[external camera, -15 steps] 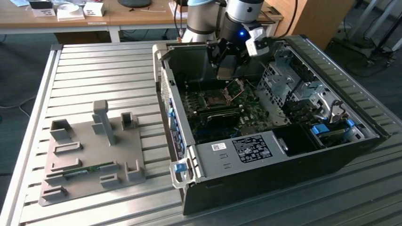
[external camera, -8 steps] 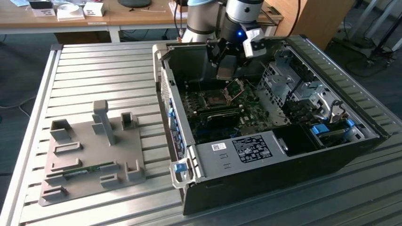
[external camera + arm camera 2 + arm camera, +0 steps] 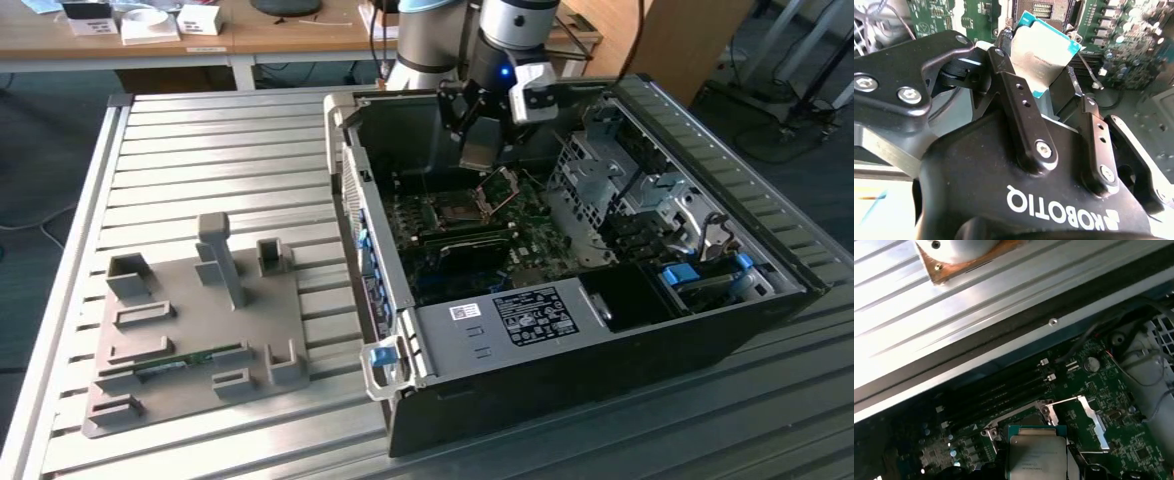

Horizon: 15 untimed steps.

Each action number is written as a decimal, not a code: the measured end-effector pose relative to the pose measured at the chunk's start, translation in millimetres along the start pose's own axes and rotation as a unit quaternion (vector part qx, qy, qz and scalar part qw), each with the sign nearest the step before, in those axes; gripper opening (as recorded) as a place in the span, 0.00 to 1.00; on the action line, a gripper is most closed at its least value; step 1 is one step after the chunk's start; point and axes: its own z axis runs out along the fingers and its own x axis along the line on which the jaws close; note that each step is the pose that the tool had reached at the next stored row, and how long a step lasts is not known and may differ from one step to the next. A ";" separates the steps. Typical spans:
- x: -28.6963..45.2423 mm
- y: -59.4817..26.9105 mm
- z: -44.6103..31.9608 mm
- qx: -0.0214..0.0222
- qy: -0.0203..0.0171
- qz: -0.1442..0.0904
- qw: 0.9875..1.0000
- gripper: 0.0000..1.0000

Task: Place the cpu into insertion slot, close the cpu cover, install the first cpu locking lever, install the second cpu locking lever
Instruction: 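Place the cpu into insertion slot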

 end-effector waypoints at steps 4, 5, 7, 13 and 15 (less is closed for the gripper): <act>0.0 0.0 0.3 0.000 -0.002 0.027 1.000 0.54; 0.0 0.0 0.4 0.000 -0.003 0.033 0.999 0.54; 0.0 -0.1 0.5 -0.001 -0.004 0.045 0.999 0.54; 0.0 -0.1 0.8 -0.001 -0.007 0.077 0.997 0.54; 0.0 -0.1 0.9 -0.001 -0.007 0.085 0.996 0.54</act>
